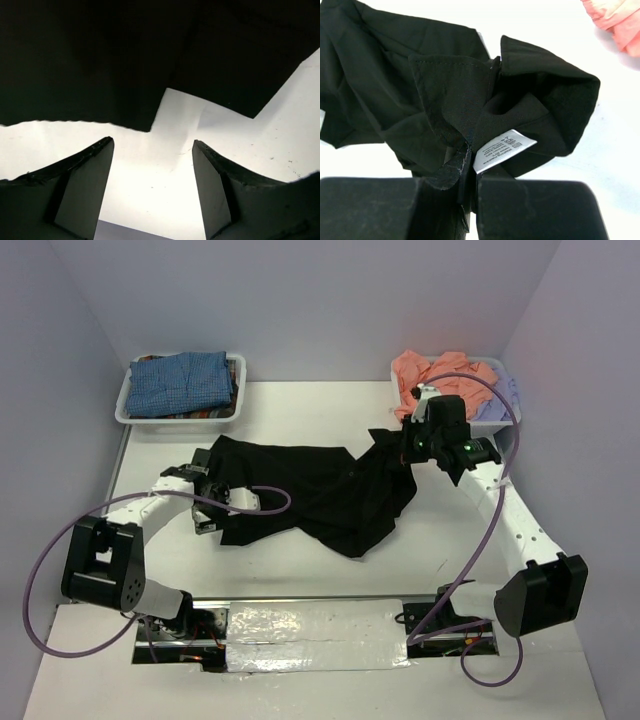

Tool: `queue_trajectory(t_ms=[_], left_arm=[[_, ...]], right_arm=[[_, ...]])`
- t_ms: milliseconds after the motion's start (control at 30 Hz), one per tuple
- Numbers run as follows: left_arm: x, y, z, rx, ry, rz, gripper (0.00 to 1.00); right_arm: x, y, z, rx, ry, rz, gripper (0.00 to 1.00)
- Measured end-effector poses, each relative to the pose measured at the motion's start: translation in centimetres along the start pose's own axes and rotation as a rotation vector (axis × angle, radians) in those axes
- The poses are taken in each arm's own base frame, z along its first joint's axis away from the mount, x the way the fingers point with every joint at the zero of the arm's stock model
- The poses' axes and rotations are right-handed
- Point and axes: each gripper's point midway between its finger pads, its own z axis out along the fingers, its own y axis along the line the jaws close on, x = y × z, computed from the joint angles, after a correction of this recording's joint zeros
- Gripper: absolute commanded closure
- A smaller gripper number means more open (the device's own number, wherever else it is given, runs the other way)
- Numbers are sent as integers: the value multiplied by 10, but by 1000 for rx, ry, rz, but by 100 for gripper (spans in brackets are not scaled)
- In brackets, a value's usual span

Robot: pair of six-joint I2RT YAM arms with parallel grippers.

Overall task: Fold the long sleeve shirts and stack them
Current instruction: Flatten the shirt out

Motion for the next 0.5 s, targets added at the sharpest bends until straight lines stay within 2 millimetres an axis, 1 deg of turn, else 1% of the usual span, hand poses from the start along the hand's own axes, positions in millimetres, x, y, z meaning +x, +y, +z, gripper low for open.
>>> queue_trajectory(t_ms=[67,200,267,333,400,433,467,500], left_arm=[[4,-3,7,17,16,19,20],[-1,13,18,-30,2,40,19],[-2,17,25,-35,1,40,20],[-2,24,26,-62,6,41,22],[-4,30,28,-86,1,38,44],[-5,32,29,-95,-2,36,57],[-4,33,31,-101,-1,33,97],[-5,33,33,-104,-5,30,100]], right_arm=[[3,1,1,-8,9,5,100],[3,3,2,-17,7,9,100],[7,2,3,-16,12,12,100],[11,1,4,-14,21,15,100],[13,1,4,-12,26,19,100],[15,0,4,-12,28,20,100],[16,0,4,-11,30,22,100],[17,-1,4,-7,30,23,100]])
